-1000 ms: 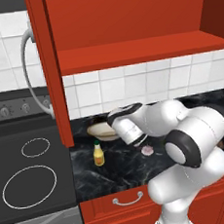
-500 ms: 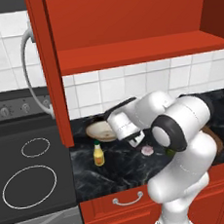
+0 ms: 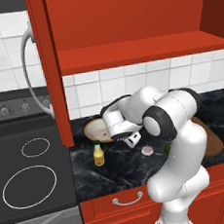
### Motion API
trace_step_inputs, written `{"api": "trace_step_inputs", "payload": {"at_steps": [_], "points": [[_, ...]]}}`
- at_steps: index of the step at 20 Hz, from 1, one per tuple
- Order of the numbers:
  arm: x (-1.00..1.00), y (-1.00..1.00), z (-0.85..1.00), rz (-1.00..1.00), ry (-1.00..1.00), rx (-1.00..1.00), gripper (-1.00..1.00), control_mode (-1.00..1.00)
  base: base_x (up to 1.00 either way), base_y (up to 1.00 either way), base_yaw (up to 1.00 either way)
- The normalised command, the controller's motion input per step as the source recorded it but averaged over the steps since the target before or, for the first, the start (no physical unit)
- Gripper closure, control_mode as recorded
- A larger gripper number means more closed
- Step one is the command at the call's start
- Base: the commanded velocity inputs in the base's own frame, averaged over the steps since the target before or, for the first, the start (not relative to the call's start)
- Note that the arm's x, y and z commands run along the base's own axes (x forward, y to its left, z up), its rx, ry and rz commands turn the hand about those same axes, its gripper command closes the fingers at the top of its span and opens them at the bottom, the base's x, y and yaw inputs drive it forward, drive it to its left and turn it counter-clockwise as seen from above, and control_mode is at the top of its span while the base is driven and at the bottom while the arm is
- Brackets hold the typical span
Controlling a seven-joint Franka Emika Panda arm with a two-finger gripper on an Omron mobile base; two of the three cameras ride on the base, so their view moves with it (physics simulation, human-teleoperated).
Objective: Open the cabinet. Place the bowl and condiment on the counter. Then place the lime and garlic on the cutting board.
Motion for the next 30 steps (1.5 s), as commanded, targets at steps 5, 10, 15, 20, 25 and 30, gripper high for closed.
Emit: {"api": "trace_step_inputs", "payload": {"at_steps": [5, 10, 15, 20, 25, 30], "points": [[-0.09, 0.01, 0.0, 0.0, 0.0, -0.02, -1.0, -1.0, 0.0, 0.0, 0.0], [-0.34, -0.09, 0.17, 0.02, 0.0, 0.0, -1.0, -1.0, 0.0, 0.0, 0.0], [-0.28, -0.09, 0.41, 0.03, 0.0, 0.0, -1.0, -1.0, 0.0, 0.0, 0.0], [-0.2, -0.17, 0.63, 0.04, 0.0, 0.01, -1.0, -1.0, 0.0, 0.0, 0.0], [-0.07, -0.25, 0.72, 0.05, 0.0, 0.04, -1.0, -1.0, 0.0, 0.0, 0.0], [0.0, -0.28, 0.93, 0.05, 0.0, 0.09, -1.0, -1.0, 0.0, 0.0, 0.0]]}}
